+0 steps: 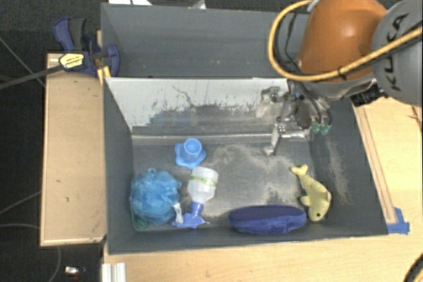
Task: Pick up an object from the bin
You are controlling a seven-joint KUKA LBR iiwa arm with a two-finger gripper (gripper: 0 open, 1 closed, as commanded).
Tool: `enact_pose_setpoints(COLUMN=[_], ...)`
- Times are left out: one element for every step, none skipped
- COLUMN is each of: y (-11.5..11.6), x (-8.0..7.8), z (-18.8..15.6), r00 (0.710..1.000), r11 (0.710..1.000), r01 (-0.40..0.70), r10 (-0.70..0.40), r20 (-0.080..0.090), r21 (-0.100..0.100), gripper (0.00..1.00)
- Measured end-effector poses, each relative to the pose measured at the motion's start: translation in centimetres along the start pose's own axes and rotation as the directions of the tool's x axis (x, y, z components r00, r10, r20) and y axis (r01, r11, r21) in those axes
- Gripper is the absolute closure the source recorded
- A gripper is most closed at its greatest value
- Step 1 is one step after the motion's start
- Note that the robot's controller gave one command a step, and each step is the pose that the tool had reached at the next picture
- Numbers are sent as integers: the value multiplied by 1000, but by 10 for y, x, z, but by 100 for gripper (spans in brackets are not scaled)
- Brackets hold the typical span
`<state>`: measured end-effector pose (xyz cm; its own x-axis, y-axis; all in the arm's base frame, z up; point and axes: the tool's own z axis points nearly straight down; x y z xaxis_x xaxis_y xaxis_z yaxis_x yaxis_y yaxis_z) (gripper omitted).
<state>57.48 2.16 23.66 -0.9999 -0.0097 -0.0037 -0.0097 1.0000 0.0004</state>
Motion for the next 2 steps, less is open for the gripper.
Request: enact_pose_setpoints(y=[-42, -65], x=[-10, 33], z=[4, -8], r00=[993, 999], r11=[993, 999], r01=[121, 54], r10=[-121, -54], r20=[3, 2], r21=[-2, 0], gripper=[0, 0])
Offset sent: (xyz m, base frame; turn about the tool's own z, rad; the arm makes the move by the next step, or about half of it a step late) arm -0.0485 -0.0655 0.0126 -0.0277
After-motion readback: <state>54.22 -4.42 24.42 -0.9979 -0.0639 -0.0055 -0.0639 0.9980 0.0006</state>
